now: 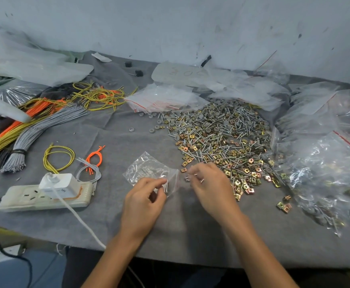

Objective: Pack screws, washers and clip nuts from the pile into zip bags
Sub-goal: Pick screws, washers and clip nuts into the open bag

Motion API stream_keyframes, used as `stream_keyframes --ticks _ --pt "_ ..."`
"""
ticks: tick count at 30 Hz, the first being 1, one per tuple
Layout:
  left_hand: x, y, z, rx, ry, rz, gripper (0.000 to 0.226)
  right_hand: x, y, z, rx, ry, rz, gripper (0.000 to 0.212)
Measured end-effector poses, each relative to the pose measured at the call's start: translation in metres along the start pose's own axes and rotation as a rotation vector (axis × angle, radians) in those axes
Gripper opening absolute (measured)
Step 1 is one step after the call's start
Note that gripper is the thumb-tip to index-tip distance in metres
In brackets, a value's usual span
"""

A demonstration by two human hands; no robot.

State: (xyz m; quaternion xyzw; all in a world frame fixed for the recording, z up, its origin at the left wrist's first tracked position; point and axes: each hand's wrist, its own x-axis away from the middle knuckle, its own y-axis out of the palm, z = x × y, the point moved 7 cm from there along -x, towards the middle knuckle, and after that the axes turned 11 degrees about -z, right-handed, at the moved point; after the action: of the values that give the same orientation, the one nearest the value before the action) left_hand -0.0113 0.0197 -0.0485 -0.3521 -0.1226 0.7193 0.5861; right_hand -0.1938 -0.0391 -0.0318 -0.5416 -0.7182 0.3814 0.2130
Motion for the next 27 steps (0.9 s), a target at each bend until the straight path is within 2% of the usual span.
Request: stream_keyframes --ticks 4,8,17,21,24,27 --pt "0.0 0.0 -0.003 0.031 -0.026 -0.009 0.03 -0.02 -0.012 0.024 0.209 0.056 -0.151 0.015" --pt "-0.001 -0.001 -0.004 0.042 -0.039 -0.01 0.028 -0.026 -0.006 0.03 0.299 0.08 -0.342 0.017" --pt "-0.001 0.0 -0.006 0.045 -0.056 -0.015 0.027 -0.022 -0.003 0.037 0.353 0.058 -0.432 0.002" --pt "-0.001 0.0 -0.006 0.051 -0.063 -0.018 0.028 -0.018 -0.004 0.038 0.381 0.05 -0.501 0.01" --pt "0.0 0.0 -0.007 0.053 -0.058 -0.012 0.028 -0.014 -0.01 0.031 0.419 0.015 -0.427 0.009" --pt "0.0 -0.001 -0.006 0.053 -0.046 0.003 0.029 -0.006 -0.02 0.015 0.163 -0.003 -0.29 0.013"
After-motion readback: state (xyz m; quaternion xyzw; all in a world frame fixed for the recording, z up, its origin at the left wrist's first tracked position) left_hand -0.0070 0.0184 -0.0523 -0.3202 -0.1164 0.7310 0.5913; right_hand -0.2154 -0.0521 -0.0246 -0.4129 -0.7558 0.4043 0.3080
